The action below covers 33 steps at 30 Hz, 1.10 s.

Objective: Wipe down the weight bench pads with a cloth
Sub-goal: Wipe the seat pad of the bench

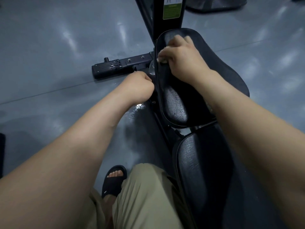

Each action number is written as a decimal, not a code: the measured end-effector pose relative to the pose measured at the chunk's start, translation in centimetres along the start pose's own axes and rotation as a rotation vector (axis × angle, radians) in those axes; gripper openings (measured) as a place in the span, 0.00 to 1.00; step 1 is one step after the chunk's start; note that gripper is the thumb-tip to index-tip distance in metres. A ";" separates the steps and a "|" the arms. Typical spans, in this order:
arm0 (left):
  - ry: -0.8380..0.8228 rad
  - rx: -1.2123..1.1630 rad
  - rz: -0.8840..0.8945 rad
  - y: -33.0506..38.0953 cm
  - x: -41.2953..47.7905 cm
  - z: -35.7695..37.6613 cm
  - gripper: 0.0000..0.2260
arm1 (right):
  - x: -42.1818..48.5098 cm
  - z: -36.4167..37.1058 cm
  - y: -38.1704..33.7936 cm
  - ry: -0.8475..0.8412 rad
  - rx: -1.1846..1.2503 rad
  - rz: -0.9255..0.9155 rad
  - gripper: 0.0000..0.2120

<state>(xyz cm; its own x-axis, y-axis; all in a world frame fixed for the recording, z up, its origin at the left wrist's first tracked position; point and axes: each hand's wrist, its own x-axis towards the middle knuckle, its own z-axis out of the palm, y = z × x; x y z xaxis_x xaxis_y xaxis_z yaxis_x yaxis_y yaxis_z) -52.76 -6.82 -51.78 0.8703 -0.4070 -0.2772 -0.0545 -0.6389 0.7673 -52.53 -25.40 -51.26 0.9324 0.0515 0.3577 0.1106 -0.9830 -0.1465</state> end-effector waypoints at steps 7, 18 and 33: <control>0.051 0.072 0.013 -0.4 0.5 0.2 0.11 | -5.5 -0.8 -0.5 -0.095 0.086 -0.238 0.19; -0.009 0.009 0.009 0.2 0.1 2.6 0.07 | -14.0 -3.6 0.6 -0.237 0.174 -0.407 0.13; 0.021 0.010 -0.058 0.8 -1.1 2.6 0.11 | -14.8 -4.1 2.6 -0.199 0.189 -0.350 0.16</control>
<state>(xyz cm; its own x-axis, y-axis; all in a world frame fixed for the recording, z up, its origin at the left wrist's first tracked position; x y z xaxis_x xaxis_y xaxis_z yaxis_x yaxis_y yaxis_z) -55.02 -8.57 -52.35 0.8821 -0.3556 -0.3088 -0.0085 -0.6676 0.7445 -67.47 -29.40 -53.16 0.8736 0.4265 0.2342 0.4750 -0.8519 -0.2205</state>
